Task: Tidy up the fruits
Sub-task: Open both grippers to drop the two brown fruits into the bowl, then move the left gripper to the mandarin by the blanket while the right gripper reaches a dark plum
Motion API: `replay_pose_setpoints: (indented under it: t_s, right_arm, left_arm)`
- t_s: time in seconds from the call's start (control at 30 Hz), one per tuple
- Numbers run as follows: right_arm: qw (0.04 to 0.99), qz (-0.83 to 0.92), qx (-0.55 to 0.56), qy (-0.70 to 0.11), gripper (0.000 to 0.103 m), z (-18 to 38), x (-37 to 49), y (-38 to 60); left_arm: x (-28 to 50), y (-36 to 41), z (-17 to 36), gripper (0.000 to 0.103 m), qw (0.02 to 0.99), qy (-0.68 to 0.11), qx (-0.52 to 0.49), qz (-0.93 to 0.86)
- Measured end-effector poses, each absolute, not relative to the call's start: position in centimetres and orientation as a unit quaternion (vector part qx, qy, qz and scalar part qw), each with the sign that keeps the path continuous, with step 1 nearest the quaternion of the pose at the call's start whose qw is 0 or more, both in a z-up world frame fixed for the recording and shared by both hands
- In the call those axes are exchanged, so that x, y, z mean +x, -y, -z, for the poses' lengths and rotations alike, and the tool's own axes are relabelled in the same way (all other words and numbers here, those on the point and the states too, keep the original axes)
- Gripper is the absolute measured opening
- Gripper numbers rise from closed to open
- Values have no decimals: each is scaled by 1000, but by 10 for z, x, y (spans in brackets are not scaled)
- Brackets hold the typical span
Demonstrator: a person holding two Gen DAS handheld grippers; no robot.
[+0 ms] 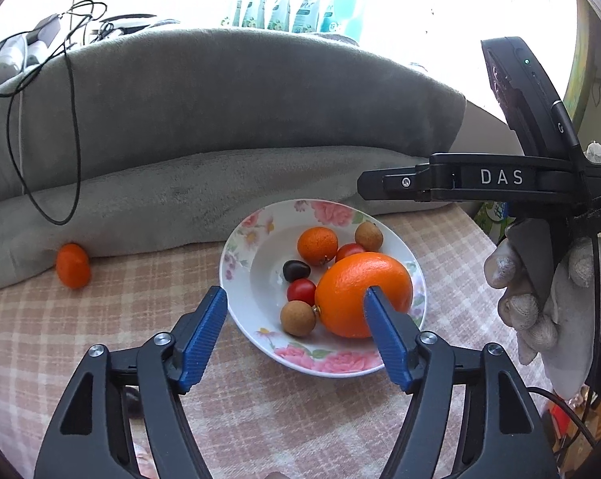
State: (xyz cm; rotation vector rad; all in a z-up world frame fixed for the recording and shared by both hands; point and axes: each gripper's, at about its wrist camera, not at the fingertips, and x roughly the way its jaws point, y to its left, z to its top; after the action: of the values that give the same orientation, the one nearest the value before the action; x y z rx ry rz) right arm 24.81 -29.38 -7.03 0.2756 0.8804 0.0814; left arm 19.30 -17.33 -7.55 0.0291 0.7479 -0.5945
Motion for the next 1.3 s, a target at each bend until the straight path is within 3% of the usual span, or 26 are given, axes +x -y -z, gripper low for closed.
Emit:
replay_pose_setpoints:
  t_s: [0.13,0.3,0.97,1.07,1.3]
  right_arm:
    - [896,-39,129,-422,89,67,247,291]
    - [901,-38,131,-411,95,63,243,289]
    - [917,-74,114,-374,96,41,231,260]
    - [918,-82,115,-371,103,39,230,254]
    - [924,-91,103,-357,103,33,223,235]
  left_arm:
    - [192,171,74,78,890,-359,13,282]
    - [188,167,71,78,891,-357,15,279]
    - [175,132,61,78,903,-345,2,255]
    - [175,120,61,78,905,-346,-4,247]
    - [179,88,62,78,912,-346,-8,219]
